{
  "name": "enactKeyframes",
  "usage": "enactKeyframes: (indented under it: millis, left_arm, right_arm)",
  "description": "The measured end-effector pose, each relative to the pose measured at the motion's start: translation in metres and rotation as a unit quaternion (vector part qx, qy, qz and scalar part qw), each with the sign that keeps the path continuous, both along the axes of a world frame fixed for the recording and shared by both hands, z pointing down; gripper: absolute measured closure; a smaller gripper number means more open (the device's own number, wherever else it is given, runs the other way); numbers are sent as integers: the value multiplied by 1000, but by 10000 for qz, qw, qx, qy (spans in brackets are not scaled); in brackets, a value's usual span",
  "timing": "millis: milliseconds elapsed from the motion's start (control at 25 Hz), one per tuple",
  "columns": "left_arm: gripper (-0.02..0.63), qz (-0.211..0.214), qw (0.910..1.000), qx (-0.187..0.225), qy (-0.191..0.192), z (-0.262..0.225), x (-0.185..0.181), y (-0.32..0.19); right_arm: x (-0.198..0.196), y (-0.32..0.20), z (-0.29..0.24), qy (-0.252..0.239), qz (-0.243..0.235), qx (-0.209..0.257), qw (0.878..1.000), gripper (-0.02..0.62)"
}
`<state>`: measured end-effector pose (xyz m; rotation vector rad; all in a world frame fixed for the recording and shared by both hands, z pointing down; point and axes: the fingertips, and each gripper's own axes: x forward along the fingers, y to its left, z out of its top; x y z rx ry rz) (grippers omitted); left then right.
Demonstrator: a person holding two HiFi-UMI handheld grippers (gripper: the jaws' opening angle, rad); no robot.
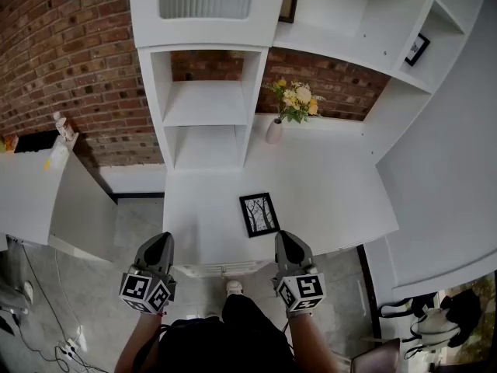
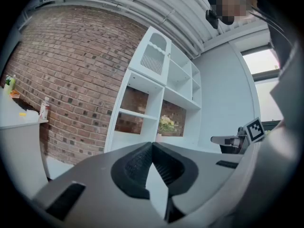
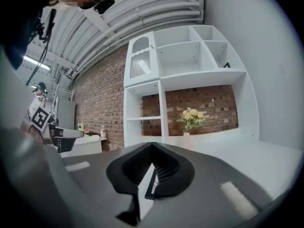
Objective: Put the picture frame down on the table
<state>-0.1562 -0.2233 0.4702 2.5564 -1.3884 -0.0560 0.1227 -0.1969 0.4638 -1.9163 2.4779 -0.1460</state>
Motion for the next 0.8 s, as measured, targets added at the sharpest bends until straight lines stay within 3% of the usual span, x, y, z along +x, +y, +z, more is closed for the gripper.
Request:
enactKeyframes:
  millis: [800]
  left_arm:
    - [610, -86, 9999, 46, 112, -1, -33, 60]
  right_arm:
    - [-22, 60, -3, -37, 52, 38, 10000, 592]
